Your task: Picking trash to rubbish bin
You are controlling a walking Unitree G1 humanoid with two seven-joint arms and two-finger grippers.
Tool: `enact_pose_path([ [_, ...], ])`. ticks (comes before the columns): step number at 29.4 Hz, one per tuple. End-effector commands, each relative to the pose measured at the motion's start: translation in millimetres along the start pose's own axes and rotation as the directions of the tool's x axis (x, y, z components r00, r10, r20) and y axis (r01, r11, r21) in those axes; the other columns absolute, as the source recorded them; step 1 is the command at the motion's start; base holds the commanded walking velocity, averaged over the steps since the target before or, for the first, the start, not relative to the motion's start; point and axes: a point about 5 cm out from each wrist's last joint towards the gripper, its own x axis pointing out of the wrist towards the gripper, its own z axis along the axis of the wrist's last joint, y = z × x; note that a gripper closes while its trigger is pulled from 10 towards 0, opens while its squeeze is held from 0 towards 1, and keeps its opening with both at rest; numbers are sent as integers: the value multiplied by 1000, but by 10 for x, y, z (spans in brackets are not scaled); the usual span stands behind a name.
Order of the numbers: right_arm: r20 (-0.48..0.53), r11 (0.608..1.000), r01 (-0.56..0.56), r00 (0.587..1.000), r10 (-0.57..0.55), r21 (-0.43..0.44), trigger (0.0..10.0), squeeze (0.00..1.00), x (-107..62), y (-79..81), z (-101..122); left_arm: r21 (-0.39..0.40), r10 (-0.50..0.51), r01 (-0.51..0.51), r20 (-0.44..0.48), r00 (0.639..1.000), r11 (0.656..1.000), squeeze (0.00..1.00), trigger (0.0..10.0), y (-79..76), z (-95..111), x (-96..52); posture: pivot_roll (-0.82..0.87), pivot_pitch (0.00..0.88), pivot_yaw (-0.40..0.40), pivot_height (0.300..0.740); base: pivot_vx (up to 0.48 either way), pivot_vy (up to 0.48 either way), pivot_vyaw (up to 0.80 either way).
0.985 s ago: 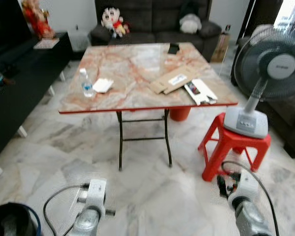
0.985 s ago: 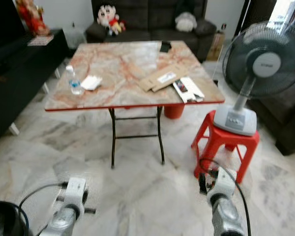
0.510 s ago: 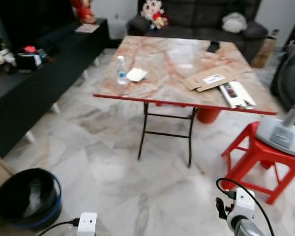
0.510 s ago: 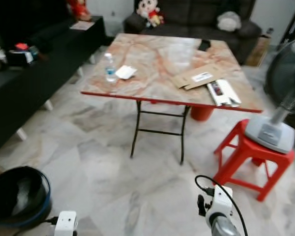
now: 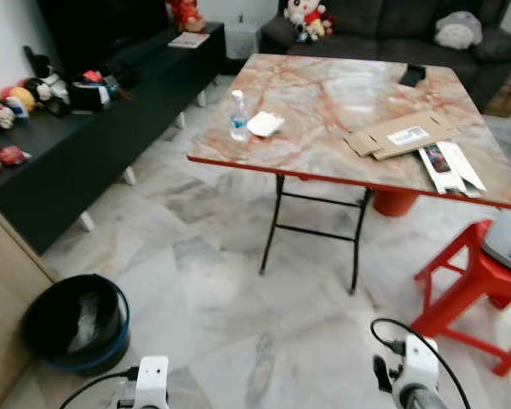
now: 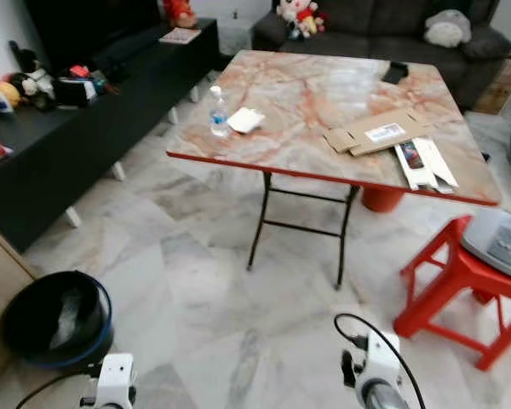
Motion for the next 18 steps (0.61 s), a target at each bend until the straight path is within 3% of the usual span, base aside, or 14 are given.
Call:
enact_pose_path([
  [1, 7, 1000, -18, 1000, 18, -12, 10000, 0, 18, 80, 40, -1, 30, -30, -22, 999, 1000, 0, 10000, 84, -68, -16, 30, 6, -43, 740, 0, 0, 794],
  [18, -24, 999, -31, 999, 30, -29, 10000, 0, -1, 102, -59, -1, 33, -33, -23, 999, 999, 0, 10000, 64, -93, -24, 9, 51, -35, 740, 0, 0, 746],
])
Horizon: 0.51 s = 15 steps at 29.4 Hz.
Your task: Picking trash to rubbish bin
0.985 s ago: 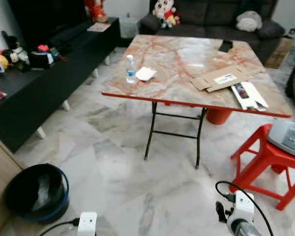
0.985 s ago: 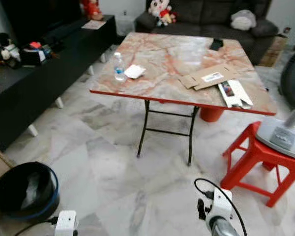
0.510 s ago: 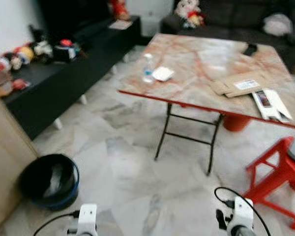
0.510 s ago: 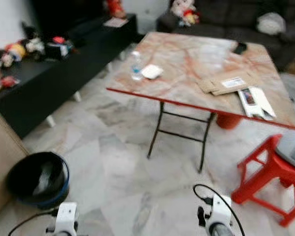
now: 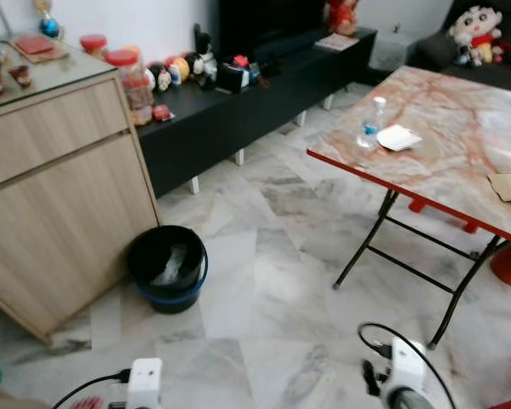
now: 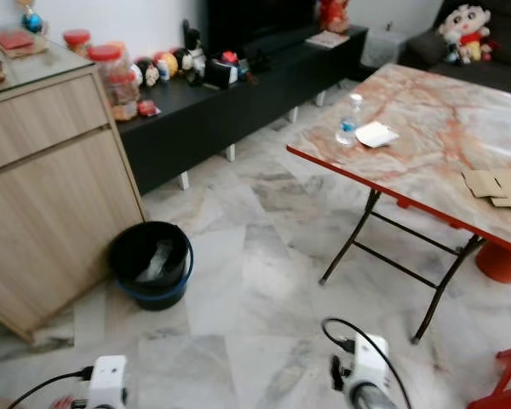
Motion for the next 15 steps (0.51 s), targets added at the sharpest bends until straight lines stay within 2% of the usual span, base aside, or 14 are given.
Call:
enact_pose_path([
  [1, -6, 1000, 12, 1000, -12, -5, 10000, 0, -10, -66, -7, -11, -1, 1, 10, 1000, 1000, 0, 10000, -53, 7, -2, 9, 51, -36, 740, 0, 0, 0],
  [6, 10, 999, 12, 1000, -12, 29, 10000, 0, -4, -77, 33, -17, 3, -3, 4, 1000, 1000, 0, 10000, -53, -29, -12, 5, 49, -38, 740, 0, 0, 0],
  [15, 13, 999, 13, 1000, -14, 30, 10000, 0, -6, -107, 47, -12, 10, -10, -3, 1000, 1000, 0, 10000, -53, -53, -18, 5, 37, -44, 740, 315, 0, 0],
])
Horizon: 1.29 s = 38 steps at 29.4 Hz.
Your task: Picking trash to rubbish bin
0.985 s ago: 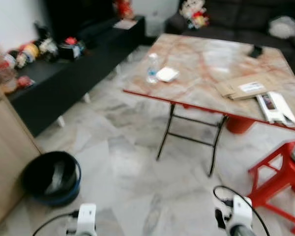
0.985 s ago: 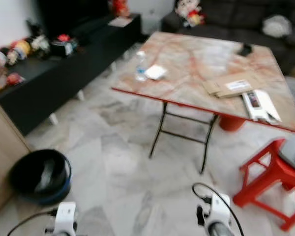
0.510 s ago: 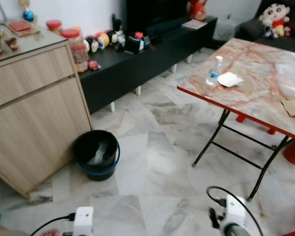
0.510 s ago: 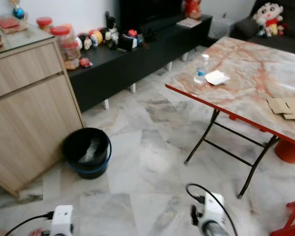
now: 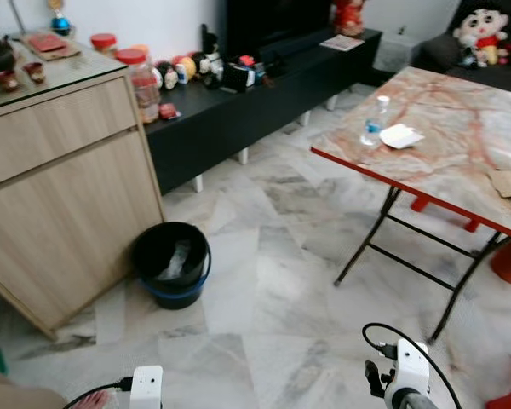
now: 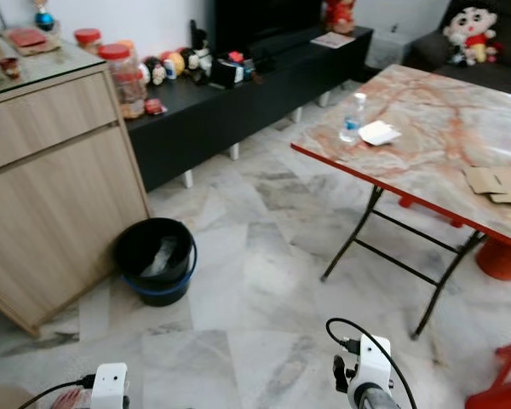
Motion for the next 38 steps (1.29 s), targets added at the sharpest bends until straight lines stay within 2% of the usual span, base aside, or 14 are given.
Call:
enact_pose_path([
  [1, 0, 1000, 9, 1000, -9, -4, 10000, 0, 0, -36, 18, 4, 15, -15, 6, 1000, 1000, 0, 10000, 16, 21, 5, 7, 34, -47, 740, 379, 0, 0],
  [12, -5, 1000, 20, 1000, -20, 2, 10000, 0, -6, -59, 3, 5, 34, -34, 16, 999, 999, 0, 10000, 46, 47, 11, 3, 34, -46, 740, 376, 0, 0],
  [19, -8, 1000, 5, 1000, -5, -23, 10000, 0, -2, -34, 5, -40, 174, -171, 104, 979, 984, 0, 10000, 300, 165, 6, 16, 44, -49, 740, 389, 0, 0],
  [26, -10, 999, -3, 1000, 2, -41, 10000, 0, 0, -5, -3, -46, 187, -183, 106, 977, 982, 0, 10000, 340, 163, 1, 27, 50, -49, 740, 423, 0, 125],
  [28, -51, 995, -2, 999, -3, -104, 10000, 0, -5, 8, -59, -36, 182, -179, 110, 977, 983, 0, 10000, 335, 165, 1, 22, 55, -47, 740, 428, 0, 800],
  [32, -41, 999, 7, 999, -9, -48, 10000, 0, -7, 6, -62, -21, 171, -170, 120, 978, 985, 0, 10000, 315, 174, 1, 25, 63, -46, 740, 426, 0, 600],
  [38, -50, 999, 20, 998, -22, -47, 10000, 0, -16, -49, -75, -30, 171, -169, 127, 977, 985, 0, 10000, 291, 199, 8, 24, 68, -46, 740, 428, 0, 0],
])
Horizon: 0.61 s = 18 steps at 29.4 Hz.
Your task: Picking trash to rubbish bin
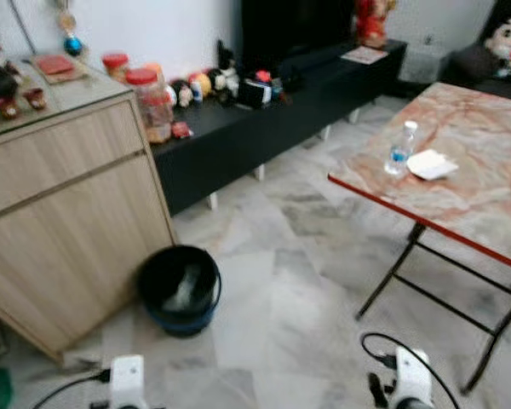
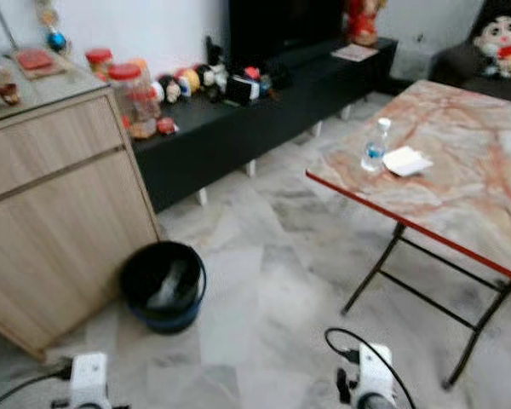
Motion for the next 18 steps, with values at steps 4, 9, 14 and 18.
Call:
enact_pose_path([
  [4, -10, 1000, -8, 1000, 8, -21, 10000, 0, 10, 24, 22, 25, 3, -3, 19, 1000, 1000, 0, 10000, 50, 57, 25, 23, 70, -46, 740, 428, 0, 0],
  [9, -16, 999, -2, 1000, 1, -43, 10000, 0, 5, -2, 6, 16, 10, -10, 19, 1000, 1000, 0, 10000, 52, 56, 24, 25, 72, -48, 740, 427, 0, 500],
  [14, -25, 1000, 1, 1000, -1, -12, 10000, 0, -1, 4, -28, 18, 13, -13, 18, 1000, 1000, 0, 10000, 57, 53, 24, 23, 73, -49, 740, 425, 0, 255],
  [18, -26, 1000, 0, 1000, 0, -16, 10000, 0, 0, 8, -28, 18, 15, -15, 17, 1000, 1000, 0, 10000, 65, 49, 23, 23, 73, -49, 740, 426, 0, 0],
])
